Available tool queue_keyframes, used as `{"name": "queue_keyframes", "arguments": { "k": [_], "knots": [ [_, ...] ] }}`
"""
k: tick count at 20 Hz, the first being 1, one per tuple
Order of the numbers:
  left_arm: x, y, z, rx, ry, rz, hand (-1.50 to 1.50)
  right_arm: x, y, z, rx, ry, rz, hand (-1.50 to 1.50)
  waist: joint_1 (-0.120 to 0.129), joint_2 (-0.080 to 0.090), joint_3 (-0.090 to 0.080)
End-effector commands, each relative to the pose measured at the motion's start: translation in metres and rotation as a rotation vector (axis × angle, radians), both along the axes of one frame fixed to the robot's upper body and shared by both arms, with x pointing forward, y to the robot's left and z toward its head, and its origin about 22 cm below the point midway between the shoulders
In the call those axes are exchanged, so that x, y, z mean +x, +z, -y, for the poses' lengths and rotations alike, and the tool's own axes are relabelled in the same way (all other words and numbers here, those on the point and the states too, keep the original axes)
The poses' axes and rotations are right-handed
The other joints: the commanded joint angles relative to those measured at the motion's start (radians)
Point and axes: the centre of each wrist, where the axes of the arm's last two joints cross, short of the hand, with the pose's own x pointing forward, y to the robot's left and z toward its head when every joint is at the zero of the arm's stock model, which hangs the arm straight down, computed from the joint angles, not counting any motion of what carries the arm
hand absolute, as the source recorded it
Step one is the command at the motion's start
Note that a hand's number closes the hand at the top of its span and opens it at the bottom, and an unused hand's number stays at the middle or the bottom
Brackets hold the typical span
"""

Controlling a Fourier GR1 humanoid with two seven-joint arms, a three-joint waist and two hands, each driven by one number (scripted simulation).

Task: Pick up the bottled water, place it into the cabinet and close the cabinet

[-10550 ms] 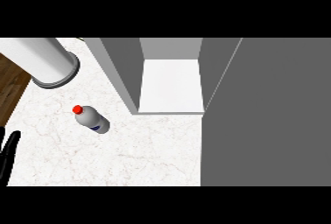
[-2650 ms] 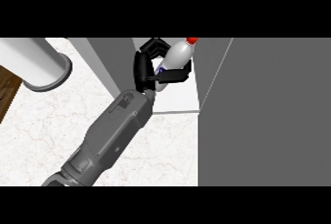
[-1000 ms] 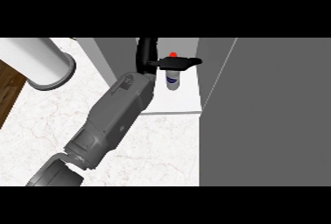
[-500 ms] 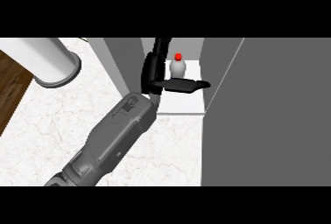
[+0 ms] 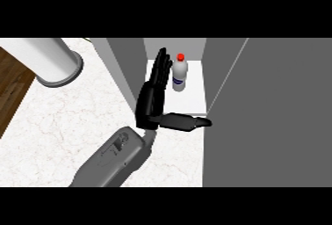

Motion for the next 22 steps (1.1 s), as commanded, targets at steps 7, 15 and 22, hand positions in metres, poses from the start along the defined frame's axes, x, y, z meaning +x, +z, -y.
{"name": "queue_keyframes", "arguments": {
  "k": [7,15,22],
  "knots": [
    [-0.075,-0.018,-0.04,-0.058,-0.009,-0.034,-1.5,0.007,0.032,-0.018,-0.117,0.256,-0.035,1.5,0.004,0.005,-0.001],
    [-0.119,-0.011,-0.082,-0.052,0.031,-0.026,-1.5,0.0,0.047,-0.049,-0.12,0.419,-0.059,1.5,0.001,0.002,-0.002],
    [-0.141,-0.025,-0.102,-0.042,0.048,-0.032,-1.5,0.005,0.048,-0.069,-0.119,0.504,-0.064,1.5,-0.011,0.002,-0.004]
  ]
}}
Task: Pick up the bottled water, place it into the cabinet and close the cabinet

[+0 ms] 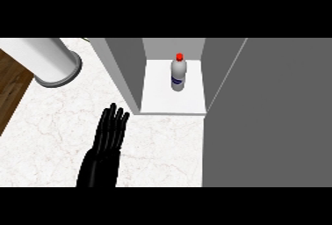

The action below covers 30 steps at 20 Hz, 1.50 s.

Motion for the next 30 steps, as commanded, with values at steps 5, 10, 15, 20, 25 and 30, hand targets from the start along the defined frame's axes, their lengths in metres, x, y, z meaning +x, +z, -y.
{"name": "queue_keyframes", "arguments": {
  "k": [5,10,15,20,25,30],
  "knots": [
    [-0.024,-0.003,-0.029,0.004,0.02,-0.008,-1.5,-0.004,0.058,-0.036,-0.131,0.075,0.164,1.5,-0.003,-0.004,-0.003],
    [-0.029,0.002,-0.048,-0.019,0.06,-0.002,-1.5,0.005,0.051,-0.058,-0.118,0.11,0.183,1.5,-0.004,-0.011,-0.005],
    [-0.036,0.002,-0.067,-0.018,0.075,-0.009,-1.5,0.01,0.06,-0.078,-0.117,0.138,0.247,1.5,0.009,-0.009,-0.006],
    [-0.043,0.001,-0.072,-0.025,0.068,-0.01,-1.5,0.018,0.066,-0.104,-0.177,0.148,0.293,1.5,0.025,-0.005,-0.008],
    [-0.041,0.007,-0.089,-0.018,0.087,0.002,-1.5,0.031,0.068,-0.127,-0.181,0.16,0.296,1.5,0.023,-0.006,-0.008],
    [-0.047,0.01,-0.1,-0.02,0.059,-0.007,-1.5,0.043,0.07,-0.144,-0.224,0.18,0.328,1.5,0.029,-0.006,-0.008]
  ]
}}
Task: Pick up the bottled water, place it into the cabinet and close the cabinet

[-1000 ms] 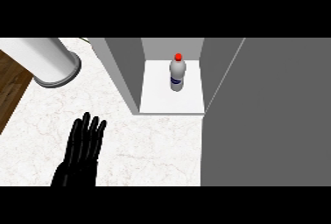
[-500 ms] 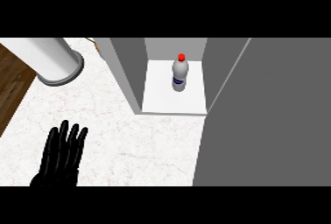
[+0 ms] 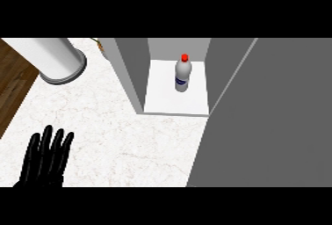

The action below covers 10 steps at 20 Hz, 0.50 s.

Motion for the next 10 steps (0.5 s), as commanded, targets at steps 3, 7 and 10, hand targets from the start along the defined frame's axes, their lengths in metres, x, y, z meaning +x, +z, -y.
{"name": "queue_keyframes", "arguments": {
  "k": [3,7,10],
  "knots": [
    [-0.011,0.004,-0.017,0.006,-0.022,-0.01,-1.5,0.002,0.014,-0.036,0.026,-0.048,0.066,1.5,0.015,-0.002,0.0],
    [-0.006,0.009,-0.019,-0.007,-0.029,0.009,-1.5,0.011,0.013,-0.044,0.011,-0.016,0.076,1.5,0.016,0.005,0.0],
    [-0.009,0.007,-0.019,-0.015,-0.027,0.015,-1.5,0.015,0.014,-0.047,-0.007,0.003,0.083,1.5,0.029,0.008,-0.001]
  ]
}}
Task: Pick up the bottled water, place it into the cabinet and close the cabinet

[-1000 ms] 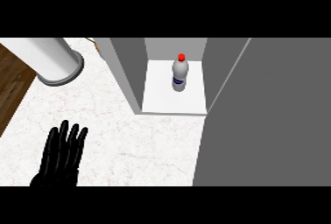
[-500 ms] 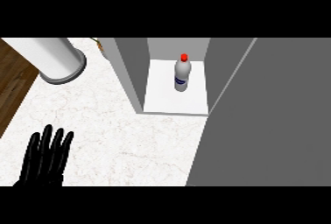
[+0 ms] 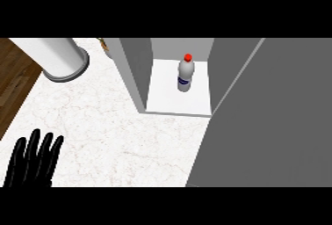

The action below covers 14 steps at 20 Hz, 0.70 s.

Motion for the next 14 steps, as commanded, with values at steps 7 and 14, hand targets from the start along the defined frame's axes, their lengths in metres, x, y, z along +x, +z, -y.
{"name": "queue_keyframes", "arguments": {
  "k": [7,14],
  "knots": [
    [-0.003,0.001,-0.01,0.007,-0.008,0.008,-1.5,0.015,0.003,-0.035,0.094,-0.051,-0.014,1.5,0.037,0.012,-0.002],
    [-0.003,0.006,-0.015,0.001,-0.041,0.03,-1.5,0.018,-0.001,-0.032,0.152,-0.048,-0.09,1.5,0.056,0.024,-0.001]
  ]
}}
